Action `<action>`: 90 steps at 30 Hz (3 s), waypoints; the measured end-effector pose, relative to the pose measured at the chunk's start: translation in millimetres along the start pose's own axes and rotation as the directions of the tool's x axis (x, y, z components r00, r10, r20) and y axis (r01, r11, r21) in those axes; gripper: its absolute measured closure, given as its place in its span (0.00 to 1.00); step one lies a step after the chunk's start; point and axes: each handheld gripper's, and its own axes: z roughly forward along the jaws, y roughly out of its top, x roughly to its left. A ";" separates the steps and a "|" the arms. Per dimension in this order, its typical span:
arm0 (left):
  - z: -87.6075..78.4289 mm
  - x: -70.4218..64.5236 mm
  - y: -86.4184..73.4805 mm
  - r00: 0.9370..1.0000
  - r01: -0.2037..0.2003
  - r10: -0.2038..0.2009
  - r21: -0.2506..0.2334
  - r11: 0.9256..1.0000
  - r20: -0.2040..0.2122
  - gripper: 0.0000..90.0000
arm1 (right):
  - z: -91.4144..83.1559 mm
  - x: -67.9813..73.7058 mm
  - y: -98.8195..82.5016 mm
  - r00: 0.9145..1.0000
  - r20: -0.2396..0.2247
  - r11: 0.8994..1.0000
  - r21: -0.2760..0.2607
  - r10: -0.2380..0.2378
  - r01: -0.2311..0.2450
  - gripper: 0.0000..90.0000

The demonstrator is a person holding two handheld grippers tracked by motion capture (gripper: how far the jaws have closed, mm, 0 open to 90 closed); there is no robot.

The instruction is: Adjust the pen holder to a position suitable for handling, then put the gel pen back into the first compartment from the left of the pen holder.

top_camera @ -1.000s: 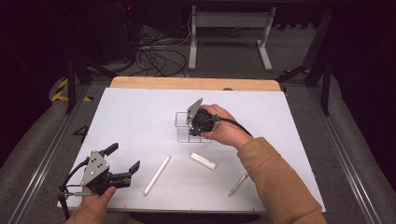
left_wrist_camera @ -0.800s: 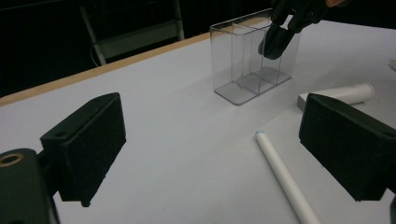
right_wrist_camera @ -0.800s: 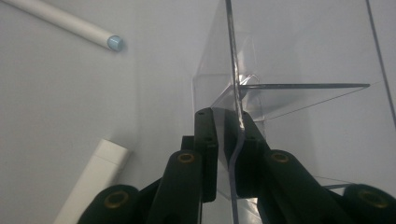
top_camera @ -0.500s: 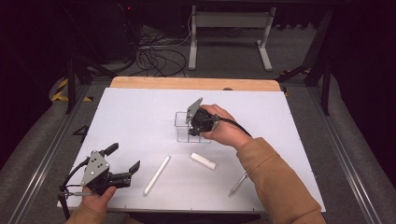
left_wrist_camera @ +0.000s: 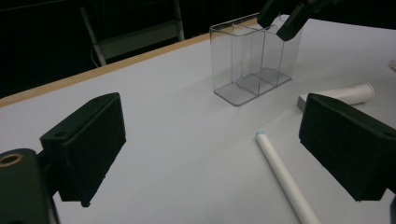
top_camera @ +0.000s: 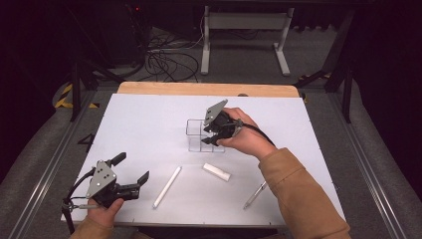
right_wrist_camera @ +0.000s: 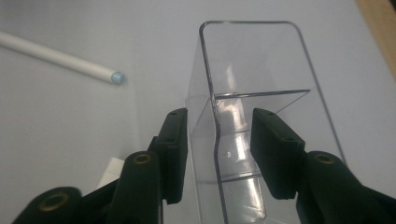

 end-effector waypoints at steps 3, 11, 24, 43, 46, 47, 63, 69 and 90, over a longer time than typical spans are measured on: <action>0.6 0.3 0.5 1.000 -0.002 0.002 0.002 1.000 0.001 0.09 | -13.0 0.6 -0.2 1.000 0.019 0.999 -0.040 0.020 -0.019 0.54; 2.8 0.0 1.4 1.000 -0.001 0.001 -0.004 1.000 0.006 0.09 | -39.6 7.8 -1.1 0.998 0.039 0.989 -0.138 0.052 -0.046 0.52; 2.9 0.1 1.5 1.000 -0.004 0.004 -0.006 1.000 0.003 0.09 | -59.2 15.5 -10.1 0.995 0.070 0.983 -0.175 0.068 -0.055 0.49; 3.6 -1.4 1.8 1.000 -0.005 0.005 -0.004 1.000 0.003 0.09 | -86.1 29.1 -30.7 0.991 0.086 0.971 -0.225 0.099 -0.077 0.47; 3.0 -1.1 1.8 1.000 -0.005 0.005 -0.005 1.000 0.002 0.09 | -86.1 31.8 -30.3 0.992 0.084 0.972 -0.225 0.095 -0.074 0.46; 2.9 -0.9 1.8 1.000 -0.006 0.006 -0.006 1.000 0.001 0.09 | -86.0 33.2 -30.2 0.992 0.088 0.972 -0.223 0.091 -0.069 0.46; 2.9 -1.6 1.9 1.000 -0.008 0.008 -0.004 1.000 -0.002 0.09 | -94.8 45.9 -36.4 0.995 0.084 0.975 -0.220 0.062 -0.042 0.44; 2.4 -1.7 1.9 1.000 -0.007 0.007 -0.006 1.000 -0.003 0.09 | -97.4 52.0 -42.9 0.996 0.088 0.982 -0.191 0.027 -0.010 0.45; 3.5 -2.5 2.0 1.000 -0.005 0.005 -0.002 1.000 -0.003 0.09 | -93.2 73.2 -80.1 1.000 0.007 0.997 -0.077 -0.002 0.002 0.48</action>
